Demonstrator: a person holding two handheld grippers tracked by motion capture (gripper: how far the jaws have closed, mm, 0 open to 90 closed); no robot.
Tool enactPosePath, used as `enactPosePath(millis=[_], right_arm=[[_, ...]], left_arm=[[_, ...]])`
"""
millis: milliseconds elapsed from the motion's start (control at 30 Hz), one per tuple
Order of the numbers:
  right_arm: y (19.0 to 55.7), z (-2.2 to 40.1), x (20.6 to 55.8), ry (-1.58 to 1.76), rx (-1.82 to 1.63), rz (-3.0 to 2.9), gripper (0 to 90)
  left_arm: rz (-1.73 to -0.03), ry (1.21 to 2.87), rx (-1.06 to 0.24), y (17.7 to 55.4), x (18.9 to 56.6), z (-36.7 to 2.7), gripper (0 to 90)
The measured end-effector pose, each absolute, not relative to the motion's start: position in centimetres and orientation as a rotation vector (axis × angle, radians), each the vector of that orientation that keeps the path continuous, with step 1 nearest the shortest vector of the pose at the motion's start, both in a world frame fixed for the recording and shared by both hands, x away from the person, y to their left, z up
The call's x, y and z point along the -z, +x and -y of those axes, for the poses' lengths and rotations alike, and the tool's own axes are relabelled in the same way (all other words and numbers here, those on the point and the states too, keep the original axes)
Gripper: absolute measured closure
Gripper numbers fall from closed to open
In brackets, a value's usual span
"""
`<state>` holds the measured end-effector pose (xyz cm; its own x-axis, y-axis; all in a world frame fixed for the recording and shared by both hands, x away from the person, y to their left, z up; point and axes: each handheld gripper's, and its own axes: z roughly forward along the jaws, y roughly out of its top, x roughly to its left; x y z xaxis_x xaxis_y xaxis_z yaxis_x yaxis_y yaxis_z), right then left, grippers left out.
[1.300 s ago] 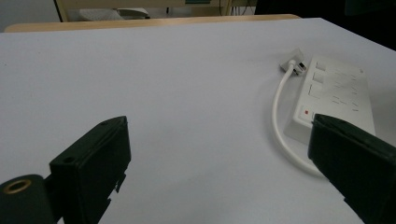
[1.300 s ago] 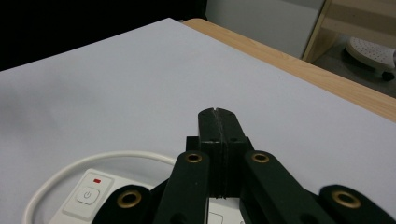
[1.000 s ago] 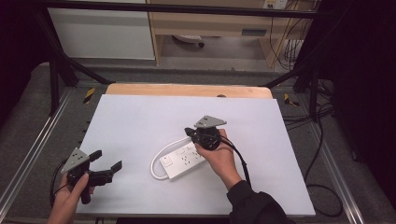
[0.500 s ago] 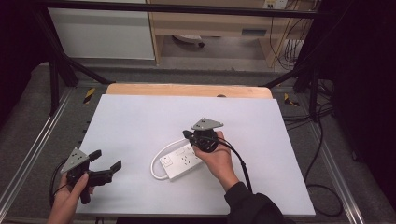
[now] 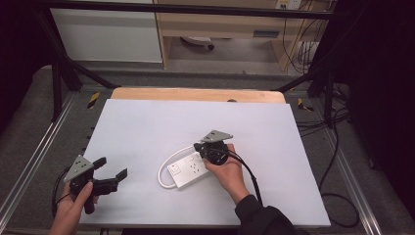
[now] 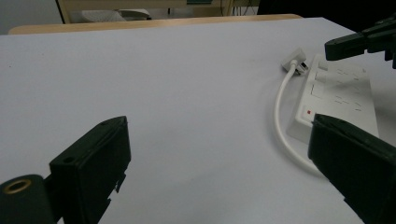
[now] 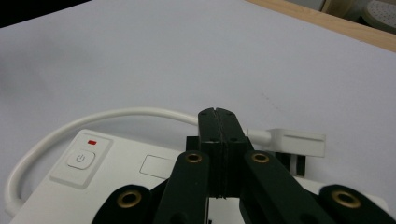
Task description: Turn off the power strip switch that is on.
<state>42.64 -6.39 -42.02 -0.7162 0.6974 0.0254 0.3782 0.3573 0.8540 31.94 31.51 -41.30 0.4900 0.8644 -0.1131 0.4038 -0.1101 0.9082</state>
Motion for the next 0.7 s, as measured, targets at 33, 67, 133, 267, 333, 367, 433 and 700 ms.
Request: enactPosePath(millis=[33, 67, 133, 267, 333, 367, 433, 700], right_arm=[[42.6, 6.4, 42.2, 0.941, -1.297, -2.284, 90.0], [42.6, 6.4, 42.3, 0.945, -1.295, -2.286, 90.0], [42.5, 6.3, 42.7, 0.949, -1.286, -2.297, 90.0], [42.3, 6.1, 43.4, 0.958, -1.282, -2.312, 90.0], [42.2, 6.0, 43.6, 0.952, -1.279, -2.317, 90.0], [42.2, 6.0, 43.6, 0.953, -1.282, -2.317, 90.0], [42.1, 5.9, 43.6, 0.954, -1.285, -2.318, 90.0], [42.1, 5.7, 43.9, 0.957, -1.289, -2.324, 90.0]], left_arm=[[-1.087, 1.714, -0.565, 31.9, 41.3, -31.5, 5.7], [-1.087, 1.713, -0.566, 31.9, 41.3, -31.5, 5.7], [-1.085, 1.713, -0.568, 31.9, 41.3, -31.5, 5.7], [-1.084, 1.713, -0.569, 31.9, 41.3, -31.5, 5.7], [-1.083, 1.714, -0.569, 31.9, 41.3, -31.5, 5.7], [-1.083, 1.715, -0.568, 31.9, 41.3, -31.5, 5.7], [-1.083, 1.714, -0.569, 31.9, 41.3, -31.5, 5.7], [-1.082, 1.715, -0.568, 31.9, 41.3, -31.5, 5.7]])
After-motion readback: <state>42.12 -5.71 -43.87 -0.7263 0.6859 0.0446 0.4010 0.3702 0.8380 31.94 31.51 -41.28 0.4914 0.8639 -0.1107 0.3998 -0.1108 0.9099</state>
